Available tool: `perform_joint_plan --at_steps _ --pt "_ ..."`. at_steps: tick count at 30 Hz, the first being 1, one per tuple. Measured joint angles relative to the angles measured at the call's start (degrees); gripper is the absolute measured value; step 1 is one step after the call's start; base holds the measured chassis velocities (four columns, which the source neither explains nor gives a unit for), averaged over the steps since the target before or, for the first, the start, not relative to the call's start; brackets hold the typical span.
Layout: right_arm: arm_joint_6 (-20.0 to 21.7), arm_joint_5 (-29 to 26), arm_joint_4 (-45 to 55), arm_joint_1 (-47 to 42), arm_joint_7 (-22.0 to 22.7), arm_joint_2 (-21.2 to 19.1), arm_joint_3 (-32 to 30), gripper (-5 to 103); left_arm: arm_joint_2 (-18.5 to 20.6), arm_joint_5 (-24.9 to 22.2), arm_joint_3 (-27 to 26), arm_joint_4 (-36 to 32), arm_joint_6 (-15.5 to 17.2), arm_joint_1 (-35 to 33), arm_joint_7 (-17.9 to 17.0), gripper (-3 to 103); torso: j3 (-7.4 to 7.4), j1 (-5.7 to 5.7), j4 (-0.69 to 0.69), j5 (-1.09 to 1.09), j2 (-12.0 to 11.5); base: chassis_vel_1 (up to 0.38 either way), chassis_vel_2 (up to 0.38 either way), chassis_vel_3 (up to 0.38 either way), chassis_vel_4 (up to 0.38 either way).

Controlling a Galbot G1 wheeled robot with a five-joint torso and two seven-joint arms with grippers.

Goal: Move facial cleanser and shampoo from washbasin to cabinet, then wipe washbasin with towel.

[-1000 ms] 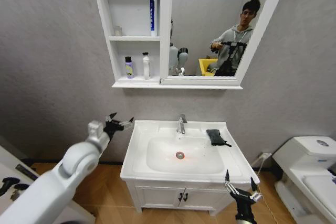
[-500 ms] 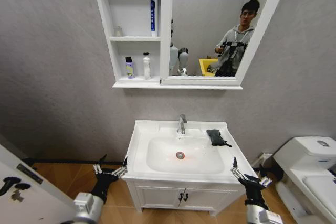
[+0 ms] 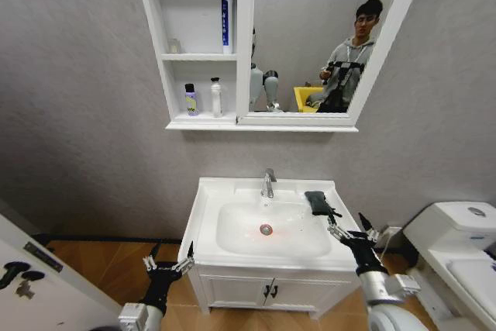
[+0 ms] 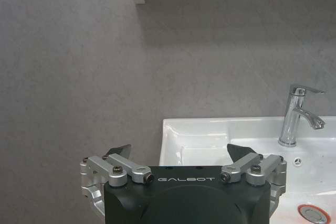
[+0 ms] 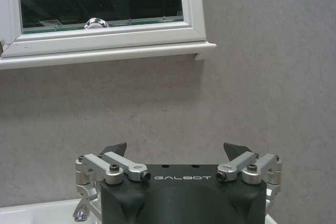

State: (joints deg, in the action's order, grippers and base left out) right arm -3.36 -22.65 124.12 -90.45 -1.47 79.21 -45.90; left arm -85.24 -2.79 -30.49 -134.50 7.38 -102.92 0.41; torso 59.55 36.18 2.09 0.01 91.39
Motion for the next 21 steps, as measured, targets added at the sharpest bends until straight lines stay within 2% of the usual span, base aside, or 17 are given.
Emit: perform_joint_plan --at_steps 16,21 --pt "-0.62 0.35 -2.60 -0.70 -0.16 0.26 -1.66 100 0.29 -0.38 0.11 0.09 0.27 0.39 -0.18 100 0.00 -0.01 0.00 -0.01 0.00 0.000 0.000 0.000 0.000" --pt "-0.56 0.79 -3.07 -0.14 1.50 0.09 -1.76 100 0.33 -0.43 0.14 0.12 0.32 0.44 -0.21 100 -0.01 -0.02 0.01 0.00 0.01 -0.100 0.084 0.086 -0.098"
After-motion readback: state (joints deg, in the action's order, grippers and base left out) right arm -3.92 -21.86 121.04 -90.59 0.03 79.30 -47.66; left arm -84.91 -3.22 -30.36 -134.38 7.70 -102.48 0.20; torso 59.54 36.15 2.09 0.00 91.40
